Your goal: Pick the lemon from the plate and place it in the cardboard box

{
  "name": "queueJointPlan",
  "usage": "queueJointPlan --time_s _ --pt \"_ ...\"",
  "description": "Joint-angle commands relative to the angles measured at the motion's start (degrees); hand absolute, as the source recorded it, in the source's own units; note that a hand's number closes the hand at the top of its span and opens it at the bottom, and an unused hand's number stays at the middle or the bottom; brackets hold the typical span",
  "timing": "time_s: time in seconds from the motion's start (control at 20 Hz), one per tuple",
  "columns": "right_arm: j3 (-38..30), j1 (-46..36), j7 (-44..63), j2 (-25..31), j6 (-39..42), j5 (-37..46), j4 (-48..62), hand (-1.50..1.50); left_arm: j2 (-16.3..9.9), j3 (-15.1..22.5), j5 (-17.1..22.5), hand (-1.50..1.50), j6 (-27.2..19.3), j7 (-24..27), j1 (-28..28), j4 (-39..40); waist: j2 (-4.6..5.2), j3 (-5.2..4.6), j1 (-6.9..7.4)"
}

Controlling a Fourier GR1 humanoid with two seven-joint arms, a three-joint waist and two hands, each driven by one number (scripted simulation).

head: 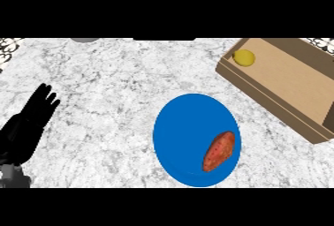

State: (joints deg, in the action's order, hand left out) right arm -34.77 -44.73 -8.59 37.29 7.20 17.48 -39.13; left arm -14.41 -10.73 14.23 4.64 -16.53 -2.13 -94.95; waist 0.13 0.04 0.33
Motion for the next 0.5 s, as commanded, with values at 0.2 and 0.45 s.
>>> queueJointPlan --time_s 0.2,0.45 --pt "-2.45 5.48 -7.63 9.00 10.59 -5.18 4.74 -1.50 1.31 -0.30 -0.84 0.00 1.82 3.90 4.43 -0.36 -0.04 -0.02 0.10" --pt "0.25 2.90 -9.35 10.39 7.57 -3.52 9.19 -1.50 -0.83 -1.83 0.47 0.00 0.80 -3.01 0.76 -3.70 -0.01 -0.01 0.40"
